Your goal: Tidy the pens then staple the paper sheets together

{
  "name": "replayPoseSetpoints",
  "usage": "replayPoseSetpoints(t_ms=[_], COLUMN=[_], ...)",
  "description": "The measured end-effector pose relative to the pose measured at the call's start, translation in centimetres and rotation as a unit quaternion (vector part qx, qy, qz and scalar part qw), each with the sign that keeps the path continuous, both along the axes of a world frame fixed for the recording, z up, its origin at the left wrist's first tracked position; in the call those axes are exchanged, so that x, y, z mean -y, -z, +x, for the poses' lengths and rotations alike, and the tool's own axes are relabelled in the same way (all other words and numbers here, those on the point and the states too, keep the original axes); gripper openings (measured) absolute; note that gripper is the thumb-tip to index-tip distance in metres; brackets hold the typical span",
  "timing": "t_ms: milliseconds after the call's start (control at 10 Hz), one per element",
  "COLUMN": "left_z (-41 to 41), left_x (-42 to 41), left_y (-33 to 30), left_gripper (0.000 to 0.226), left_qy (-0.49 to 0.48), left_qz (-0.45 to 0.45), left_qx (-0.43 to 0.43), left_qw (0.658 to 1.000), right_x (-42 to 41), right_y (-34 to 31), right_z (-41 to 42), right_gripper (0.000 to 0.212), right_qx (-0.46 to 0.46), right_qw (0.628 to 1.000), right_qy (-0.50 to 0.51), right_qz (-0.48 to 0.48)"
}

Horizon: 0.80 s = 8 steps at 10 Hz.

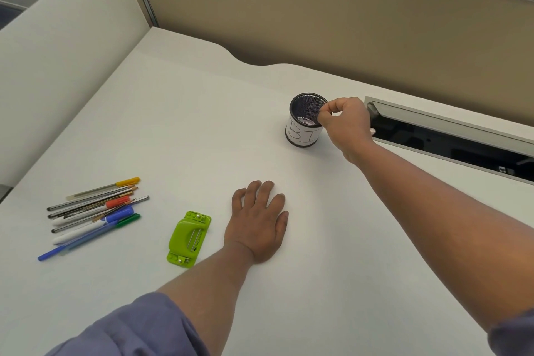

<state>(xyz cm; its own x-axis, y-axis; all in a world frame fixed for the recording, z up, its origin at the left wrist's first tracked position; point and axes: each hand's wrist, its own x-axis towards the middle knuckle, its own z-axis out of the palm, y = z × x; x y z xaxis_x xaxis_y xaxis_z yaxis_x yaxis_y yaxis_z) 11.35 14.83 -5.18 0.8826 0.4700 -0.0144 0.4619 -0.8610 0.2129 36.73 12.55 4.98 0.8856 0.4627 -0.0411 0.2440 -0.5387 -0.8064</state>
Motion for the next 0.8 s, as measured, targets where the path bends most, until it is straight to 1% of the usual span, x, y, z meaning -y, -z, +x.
replayPoseSetpoints(t_ms=[200, 600, 700, 800], left_z=[0.1, 0.1, 0.2, 0.1], left_x=[0.0, -0.1, -0.3, -0.2], left_y=[0.1, 0.2, 0.1, 0.3], left_gripper=[0.035, 0.033, 0.034, 0.035], left_qy=[0.001, 0.009, 0.007, 0.01], left_qz=[-0.002, -0.003, -0.003, -0.001], left_qx=[-0.001, 0.003, 0.006, 0.005], left_qw=[1.0, 1.0, 1.0, 1.0], right_x=[0.1, 0.7, 1.8, 2.8], right_y=[0.2, 0.5, 0.5, 1.4], right_z=[0.0, -0.8, -2.5, -3.6], right_gripper=[0.011, 0.014, 0.02, 0.03], right_qx=[0.0, 0.015, 0.049, 0.086], right_qw=[1.0, 0.997, 0.994, 0.991], right_qy=[-0.006, -0.009, -0.008, -0.022], right_qz=[0.011, 0.079, 0.096, 0.097])
